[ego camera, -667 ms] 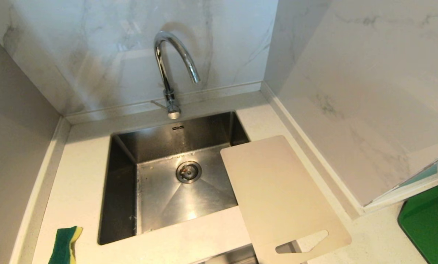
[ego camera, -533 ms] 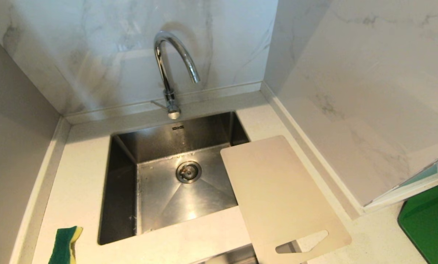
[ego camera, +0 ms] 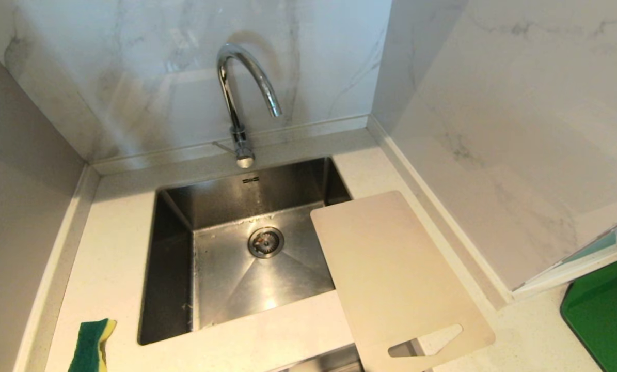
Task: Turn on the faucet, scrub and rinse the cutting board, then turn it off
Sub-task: Turn on the tap
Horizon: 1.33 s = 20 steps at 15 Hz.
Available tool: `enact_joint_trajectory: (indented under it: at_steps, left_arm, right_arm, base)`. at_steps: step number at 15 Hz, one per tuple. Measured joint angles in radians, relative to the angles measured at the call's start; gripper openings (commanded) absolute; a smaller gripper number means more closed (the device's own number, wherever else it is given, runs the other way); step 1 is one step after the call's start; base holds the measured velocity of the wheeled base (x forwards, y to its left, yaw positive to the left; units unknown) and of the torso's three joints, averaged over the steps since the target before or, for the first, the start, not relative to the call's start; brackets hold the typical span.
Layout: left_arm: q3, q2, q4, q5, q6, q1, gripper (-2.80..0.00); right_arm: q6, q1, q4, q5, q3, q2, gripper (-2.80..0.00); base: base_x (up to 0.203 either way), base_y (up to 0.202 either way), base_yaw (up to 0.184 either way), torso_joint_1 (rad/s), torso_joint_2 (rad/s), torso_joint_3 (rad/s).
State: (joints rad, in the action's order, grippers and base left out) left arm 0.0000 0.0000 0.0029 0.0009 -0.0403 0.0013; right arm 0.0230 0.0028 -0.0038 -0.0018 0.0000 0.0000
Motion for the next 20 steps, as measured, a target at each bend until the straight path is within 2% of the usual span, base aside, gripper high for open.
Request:
enact_joint_trajectory:
  at_steps: [13,18,20]
  left_arm:
    - [0.0,0.0,-0.001,-0.001,0.003,0.0,-2.8]
    - [-0.002,0.007,0.002,0.0,0.044,0.0,-2.8]
    - [-0.037,0.024,0.012,-0.001,0.045,0.0,-2.8]
  right_arm:
    - [0.0,0.0,0.0,0.0,0.0,0.0,-2.8]
    - [0.0,0.0,0.0,0.0,0.0,0.0,-2.8]
    - [0.0,0.0,0.0,0.0,0.0,0.0,-2.8]
  base:
    - [0.0,0.0,0.0,0.0,0.0,0.0]
    - [0.0,0.0,0.0,0.0,0.0,0.0]
    - [0.0,0.0,0.0,0.0,0.0,0.0]
